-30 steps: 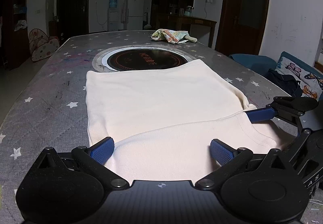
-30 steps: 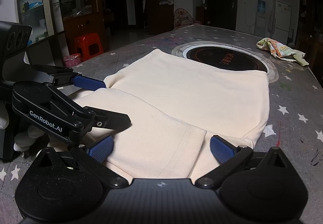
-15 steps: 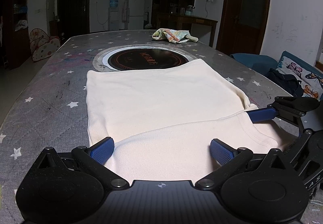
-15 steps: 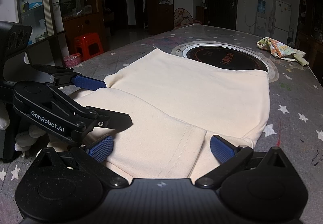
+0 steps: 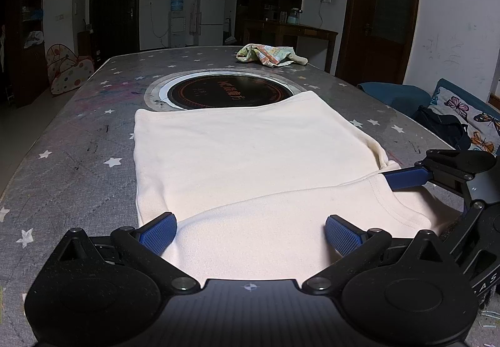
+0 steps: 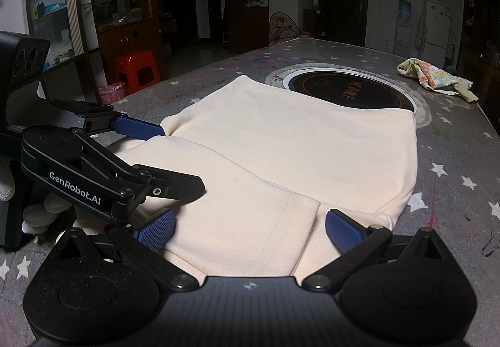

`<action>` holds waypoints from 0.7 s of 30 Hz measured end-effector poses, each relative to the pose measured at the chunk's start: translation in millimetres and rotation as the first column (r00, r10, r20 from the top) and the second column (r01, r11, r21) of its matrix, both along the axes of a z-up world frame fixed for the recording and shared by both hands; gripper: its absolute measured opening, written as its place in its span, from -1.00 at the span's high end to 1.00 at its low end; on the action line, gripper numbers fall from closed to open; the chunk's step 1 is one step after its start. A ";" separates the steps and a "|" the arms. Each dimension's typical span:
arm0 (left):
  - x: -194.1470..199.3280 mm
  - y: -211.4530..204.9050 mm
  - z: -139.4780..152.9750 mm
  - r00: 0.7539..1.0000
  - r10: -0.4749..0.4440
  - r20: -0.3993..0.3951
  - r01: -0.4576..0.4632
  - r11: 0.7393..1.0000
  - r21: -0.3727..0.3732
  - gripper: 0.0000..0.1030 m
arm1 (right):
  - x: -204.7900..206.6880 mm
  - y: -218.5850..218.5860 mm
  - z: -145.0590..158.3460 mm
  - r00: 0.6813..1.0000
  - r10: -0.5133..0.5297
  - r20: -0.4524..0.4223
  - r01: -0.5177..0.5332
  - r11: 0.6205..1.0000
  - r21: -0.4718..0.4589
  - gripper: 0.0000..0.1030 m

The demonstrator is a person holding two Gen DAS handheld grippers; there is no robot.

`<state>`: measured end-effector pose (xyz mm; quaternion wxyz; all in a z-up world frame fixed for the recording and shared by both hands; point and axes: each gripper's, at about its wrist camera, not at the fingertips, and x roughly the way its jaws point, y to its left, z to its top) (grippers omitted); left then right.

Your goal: Fold clothes

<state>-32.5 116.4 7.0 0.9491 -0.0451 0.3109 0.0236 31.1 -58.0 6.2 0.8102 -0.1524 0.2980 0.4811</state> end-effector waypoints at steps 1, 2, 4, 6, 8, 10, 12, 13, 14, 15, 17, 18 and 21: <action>0.1 0.1 0.0 1.000 0.000 0.000 0.000 1.000 0.000 -1.00 | 0.1 0.0 0.0 1.000 0.000 0.001 0.000 1.000 0.000 -1.00; 0.2 0.1 0.1 1.000 0.000 0.000 0.000 1.000 0.000 -1.00 | 0.2 0.0 0.0 1.000 0.000 0.001 0.000 1.000 0.000 -1.00; 0.1 0.4 0.0 1.000 0.000 0.000 0.000 1.000 0.001 -1.00 | 0.2 -0.1 -0.1 1.000 0.000 0.001 0.000 1.000 -0.001 -1.00; 0.2 0.7 0.0 1.000 0.001 0.001 -0.001 1.000 0.002 -1.00 | 0.3 0.0 0.0 1.000 0.000 0.000 0.000 1.000 -0.001 -1.00; 0.3 0.7 -0.1 1.000 0.001 0.001 -0.001 1.000 0.002 -1.00 | 0.3 0.0 0.1 1.000 0.001 0.000 -0.001 1.000 -0.001 -1.00; 0.5 0.8 -0.1 1.000 0.001 0.000 -0.001 1.000 0.002 -1.00 | 0.4 -0.1 0.1 1.000 0.001 0.000 -0.001 1.000 -0.001 -1.00; 0.6 0.9 -0.2 1.000 0.001 0.000 -0.001 1.000 0.003 -1.00 | 0.5 -0.1 0.1 1.000 0.001 0.001 -0.001 1.000 -0.001 -1.00; 0.7 0.9 -0.2 1.000 0.001 0.000 -0.001 1.000 0.003 -1.00 | 0.5 -0.2 0.0 1.000 0.001 0.001 -0.001 1.000 -0.001 -1.00; 0.8 0.9 -0.2 1.000 0.001 0.000 -0.001 1.000 0.003 -1.00 | 0.6 -0.2 0.0 1.000 0.001 0.001 -0.001 1.000 -0.001 -1.00; 0.9 1.0 -0.3 1.000 0.001 0.000 -0.001 1.000 0.003 -1.00 | 0.7 -0.2 0.0 1.000 0.001 0.001 -0.001 1.000 -0.001 -1.00; 1.0 1.0 -0.3 1.000 0.001 0.000 -0.001 1.000 0.003 -1.00 | 0.8 -0.3 0.0 1.000 0.001 0.001 -0.001 1.000 -0.002 -1.00; 1.1 1.1 -0.3 1.000 0.001 0.000 -0.001 1.000 0.004 -1.00 | 0.8 -0.3 0.0 1.000 0.001 0.002 -0.001 1.000 -0.002 -1.00; 1.3 1.3 -0.4 1.000 0.001 0.000 -0.001 1.000 0.004 -1.00 | 1.0 -0.4 -0.1 1.000 0.001 0.001 -0.001 1.000 -0.002 -1.00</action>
